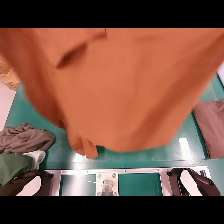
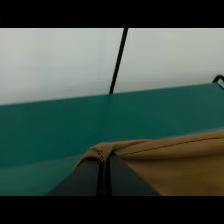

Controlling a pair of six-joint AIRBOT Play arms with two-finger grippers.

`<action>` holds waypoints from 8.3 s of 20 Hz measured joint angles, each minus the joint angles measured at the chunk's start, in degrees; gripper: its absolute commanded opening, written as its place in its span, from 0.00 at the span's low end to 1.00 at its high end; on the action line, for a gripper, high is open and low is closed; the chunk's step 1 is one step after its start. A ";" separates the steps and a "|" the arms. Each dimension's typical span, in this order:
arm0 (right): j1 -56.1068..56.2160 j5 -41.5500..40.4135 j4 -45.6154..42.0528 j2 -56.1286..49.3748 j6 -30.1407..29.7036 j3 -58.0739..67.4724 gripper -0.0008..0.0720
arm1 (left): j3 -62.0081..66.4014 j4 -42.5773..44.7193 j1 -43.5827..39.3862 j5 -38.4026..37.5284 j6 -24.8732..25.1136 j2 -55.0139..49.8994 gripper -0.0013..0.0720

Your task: Fold the shirts.

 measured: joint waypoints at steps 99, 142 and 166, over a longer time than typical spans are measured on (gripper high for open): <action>-1.01 1.81 -1.84 -7.19 2.32 -47.71 0.03 | -56.02 0.20 -2.64 -18.01 -4.50 -1.07 0.05; -3.76 36.17 -8.15 -68.85 -12.20 27.50 0.67 | -4.04 -9.90 -3.82 -10.08 -4.20 -39.12 0.05; 3.96 63.54 -9.29 -44.63 -8.48 40.48 0.04 | 0.70 -6.29 -44.81 15.74 -4.24 -55.08 0.05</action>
